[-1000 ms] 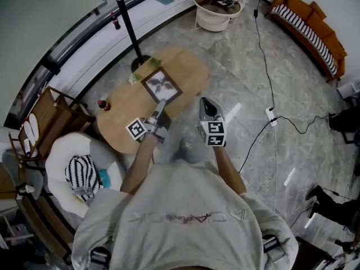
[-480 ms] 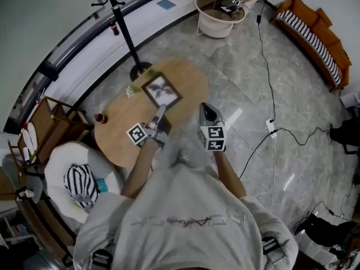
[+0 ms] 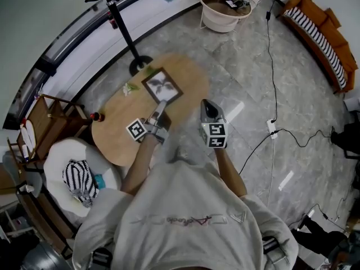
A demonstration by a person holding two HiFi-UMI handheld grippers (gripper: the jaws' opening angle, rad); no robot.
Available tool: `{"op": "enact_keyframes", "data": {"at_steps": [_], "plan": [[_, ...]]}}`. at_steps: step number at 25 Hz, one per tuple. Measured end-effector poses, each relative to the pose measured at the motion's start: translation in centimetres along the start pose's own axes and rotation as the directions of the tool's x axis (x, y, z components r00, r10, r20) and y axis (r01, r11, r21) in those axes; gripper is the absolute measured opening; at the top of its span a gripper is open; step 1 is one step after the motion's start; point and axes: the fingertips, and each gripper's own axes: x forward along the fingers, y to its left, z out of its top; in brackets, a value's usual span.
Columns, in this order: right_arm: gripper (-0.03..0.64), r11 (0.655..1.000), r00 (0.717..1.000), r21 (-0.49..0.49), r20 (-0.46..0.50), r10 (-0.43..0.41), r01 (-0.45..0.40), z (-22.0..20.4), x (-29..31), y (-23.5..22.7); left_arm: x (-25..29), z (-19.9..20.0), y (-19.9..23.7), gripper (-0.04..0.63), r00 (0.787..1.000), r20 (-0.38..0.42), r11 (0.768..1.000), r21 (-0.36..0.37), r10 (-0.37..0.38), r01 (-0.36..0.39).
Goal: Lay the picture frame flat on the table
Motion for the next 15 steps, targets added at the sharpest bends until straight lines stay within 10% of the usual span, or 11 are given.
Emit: {"op": "enact_keyframes", "data": {"at_steps": [15], "plan": [[0.005, 0.999, 0.998, -0.003, -0.054, 0.044, -0.044, -2.1, 1.0, 0.4, 0.5, 0.7, 2.5, 0.069, 0.999, 0.006, 0.999, -0.027, 0.038, -0.038]]}}
